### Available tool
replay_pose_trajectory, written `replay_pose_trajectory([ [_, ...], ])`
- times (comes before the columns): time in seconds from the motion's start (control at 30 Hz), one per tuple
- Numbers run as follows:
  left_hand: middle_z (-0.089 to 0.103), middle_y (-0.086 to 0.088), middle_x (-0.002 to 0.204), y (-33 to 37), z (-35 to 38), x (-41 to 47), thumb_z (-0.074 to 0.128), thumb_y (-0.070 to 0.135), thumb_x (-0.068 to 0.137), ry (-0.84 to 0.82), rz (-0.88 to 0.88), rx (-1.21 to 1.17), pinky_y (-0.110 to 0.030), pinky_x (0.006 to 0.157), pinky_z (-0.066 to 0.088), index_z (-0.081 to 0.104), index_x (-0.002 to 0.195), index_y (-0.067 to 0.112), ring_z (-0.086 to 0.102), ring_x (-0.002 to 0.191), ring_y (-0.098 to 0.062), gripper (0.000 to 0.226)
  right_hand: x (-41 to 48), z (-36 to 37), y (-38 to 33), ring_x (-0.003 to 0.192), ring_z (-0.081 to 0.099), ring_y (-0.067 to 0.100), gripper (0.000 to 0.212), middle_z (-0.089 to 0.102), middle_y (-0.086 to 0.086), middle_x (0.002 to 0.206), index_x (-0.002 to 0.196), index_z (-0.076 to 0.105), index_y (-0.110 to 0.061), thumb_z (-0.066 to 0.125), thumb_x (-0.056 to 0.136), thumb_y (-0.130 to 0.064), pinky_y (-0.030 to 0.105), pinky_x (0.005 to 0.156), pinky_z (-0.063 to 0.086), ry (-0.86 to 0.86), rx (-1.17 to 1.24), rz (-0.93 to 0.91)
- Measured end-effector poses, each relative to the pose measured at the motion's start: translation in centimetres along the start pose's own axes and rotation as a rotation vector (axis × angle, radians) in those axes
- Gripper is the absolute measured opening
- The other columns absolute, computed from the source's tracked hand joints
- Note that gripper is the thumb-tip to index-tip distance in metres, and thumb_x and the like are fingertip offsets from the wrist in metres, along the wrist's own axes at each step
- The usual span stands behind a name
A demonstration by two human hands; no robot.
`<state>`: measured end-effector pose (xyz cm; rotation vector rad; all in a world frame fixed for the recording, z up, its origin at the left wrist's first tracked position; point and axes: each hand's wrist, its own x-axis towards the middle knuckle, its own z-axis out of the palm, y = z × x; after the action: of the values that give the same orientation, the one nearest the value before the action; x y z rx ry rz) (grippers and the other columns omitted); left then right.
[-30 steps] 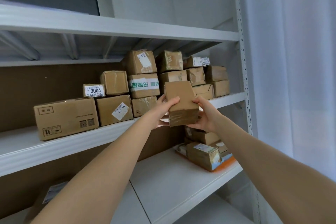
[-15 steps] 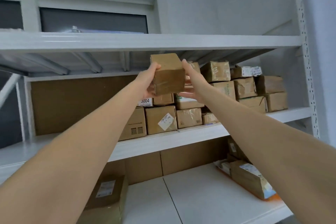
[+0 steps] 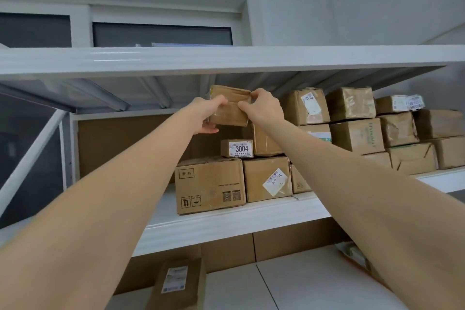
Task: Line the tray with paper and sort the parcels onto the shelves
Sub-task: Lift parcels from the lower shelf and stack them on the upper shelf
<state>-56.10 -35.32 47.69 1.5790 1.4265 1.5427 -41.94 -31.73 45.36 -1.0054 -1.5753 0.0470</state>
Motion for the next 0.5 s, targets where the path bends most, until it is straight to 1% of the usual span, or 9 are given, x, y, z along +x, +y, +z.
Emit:
replay_pose_trajectory([
  [0.07, 0.053, -0.012, 0.124, -0.8, 0.3, 1.0, 0.069, 0.03, 0.085, 0.033, 0.026, 0.0, -0.038, 0.085, 0.057, 0.047, 0.124, 0.012, 0.057, 0.108, -0.028, 0.048, 0.6, 1.0, 0.3, 0.105, 0.06, 0.021, 0.041, 0.059, -0.002, 0.107, 0.13, 0.053, -0.016, 0.058, 0.095, -0.038, 0.029, 0.08, 0.051, 0.011, -0.057, 0.027],
  [0.13, 0.053, -0.012, 0.125, -1.5, 0.8, 1.7, 0.068, 0.027, 0.086, 0.035, 0.034, -0.013, -0.036, 0.084, 0.057, 0.048, 0.127, 0.01, 0.056, 0.111, -0.027, 0.049, 1.2, 1.7, 0.8, 0.117, 0.053, 0.028, 0.042, 0.061, 0.004, 0.117, 0.129, 0.054, -0.019, 0.057, 0.094, -0.041, 0.04, 0.091, 0.052, 0.019, -0.168, 0.054],
  [0.17, 0.053, -0.011, 0.127, -1.9, 0.9, 2.0, 0.068, 0.026, 0.086, 0.041, 0.041, -0.014, -0.035, 0.084, 0.057, 0.047, 0.129, 0.01, 0.055, 0.113, -0.026, 0.05, 1.4, 1.9, 1.0, 0.123, 0.047, 0.03, 0.043, 0.058, 0.007, 0.125, 0.131, 0.053, -0.02, 0.057, 0.094, -0.042, 0.044, 0.097, 0.048, 0.019, -0.245, 0.07],
  [0.23, 0.051, -0.011, 0.13, -2.6, 1.3, 2.5, 0.065, 0.024, 0.088, 0.042, 0.045, -0.012, -0.035, 0.087, 0.055, 0.045, 0.132, 0.011, 0.053, 0.116, -0.027, 0.049, 1.6, 2.2, 1.5, 0.131, 0.036, 0.034, 0.046, 0.048, 0.011, 0.139, 0.136, 0.051, -0.021, 0.054, 0.095, -0.042, 0.046, 0.105, 0.04, 0.013, -0.377, 0.089],
  [0.37, 0.047, -0.011, 0.137, -3.9, 2.0, 2.8, 0.059, 0.022, 0.093, 0.04, 0.006, 0.089, -0.043, 0.093, 0.046, 0.041, 0.137, 0.011, 0.048, 0.123, -0.031, 0.049, 1.4, 3.1, 2.4, 0.135, 0.03, 0.036, 0.05, 0.038, 0.014, 0.147, 0.14, 0.046, -0.022, 0.051, 0.095, -0.044, 0.047, 0.107, 0.033, -0.019, -0.457, 0.111],
  [0.43, 0.046, -0.012, 0.139, -4.3, 2.0, 2.9, 0.06, 0.021, 0.092, 0.028, -0.02, 0.126, -0.048, 0.096, 0.044, 0.041, 0.138, 0.011, 0.044, 0.127, -0.031, 0.051, 1.1, 3.4, 2.8, 0.136, 0.029, 0.036, 0.05, 0.036, 0.014, 0.149, 0.143, 0.042, -0.022, 0.05, 0.097, -0.04, 0.047, 0.108, 0.032, -0.027, -0.448, 0.114],
  [0.5, 0.046, -0.012, 0.138, -4.3, 1.8, 2.7, 0.062, 0.02, 0.091, 0.021, -0.033, 0.158, -0.05, 0.096, 0.043, 0.041, 0.138, 0.011, 0.044, 0.127, -0.031, 0.052, 0.9, 3.4, 3.0, 0.137, 0.029, 0.035, 0.05, 0.035, 0.014, 0.149, 0.145, 0.039, -0.022, 0.049, 0.098, -0.038, 0.047, 0.108, 0.031, -0.018, -0.424, 0.12],
])
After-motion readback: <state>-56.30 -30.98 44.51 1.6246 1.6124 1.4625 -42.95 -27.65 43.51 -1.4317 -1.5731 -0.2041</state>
